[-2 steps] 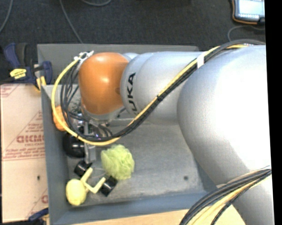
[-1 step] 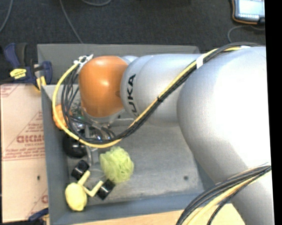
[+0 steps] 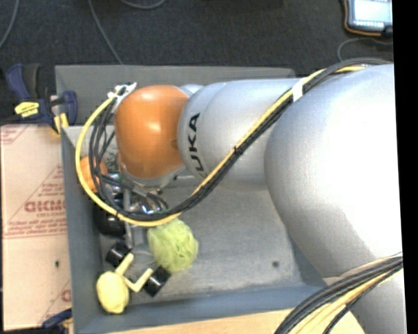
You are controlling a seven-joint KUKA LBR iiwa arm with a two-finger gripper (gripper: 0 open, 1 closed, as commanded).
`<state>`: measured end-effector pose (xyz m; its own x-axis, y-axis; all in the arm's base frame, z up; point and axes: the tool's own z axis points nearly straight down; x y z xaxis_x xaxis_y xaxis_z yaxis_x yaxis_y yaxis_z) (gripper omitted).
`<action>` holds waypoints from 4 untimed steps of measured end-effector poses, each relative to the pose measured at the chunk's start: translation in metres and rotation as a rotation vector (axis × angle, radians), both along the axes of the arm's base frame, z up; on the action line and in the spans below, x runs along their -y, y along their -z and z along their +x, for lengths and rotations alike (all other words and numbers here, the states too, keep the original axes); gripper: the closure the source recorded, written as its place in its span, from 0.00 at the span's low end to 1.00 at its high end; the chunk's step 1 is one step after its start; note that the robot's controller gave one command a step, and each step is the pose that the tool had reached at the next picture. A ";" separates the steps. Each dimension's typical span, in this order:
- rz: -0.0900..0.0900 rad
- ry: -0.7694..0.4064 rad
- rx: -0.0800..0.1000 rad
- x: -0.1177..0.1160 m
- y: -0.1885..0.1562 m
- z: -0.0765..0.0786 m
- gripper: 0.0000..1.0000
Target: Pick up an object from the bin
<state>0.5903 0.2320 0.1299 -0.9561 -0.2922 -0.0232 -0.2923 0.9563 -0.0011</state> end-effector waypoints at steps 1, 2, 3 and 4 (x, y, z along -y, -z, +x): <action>-0.016 -0.311 -0.007 -0.001 0.031 0.026 0.00; -0.016 -0.305 -0.002 0.001 0.034 0.026 1.00; -0.016 -0.305 -0.002 0.001 0.034 0.026 1.00; -0.016 -0.304 -0.002 0.001 0.034 0.026 1.00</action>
Offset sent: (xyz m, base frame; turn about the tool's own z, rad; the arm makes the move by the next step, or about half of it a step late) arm 0.0002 0.0069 -0.0599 0.0877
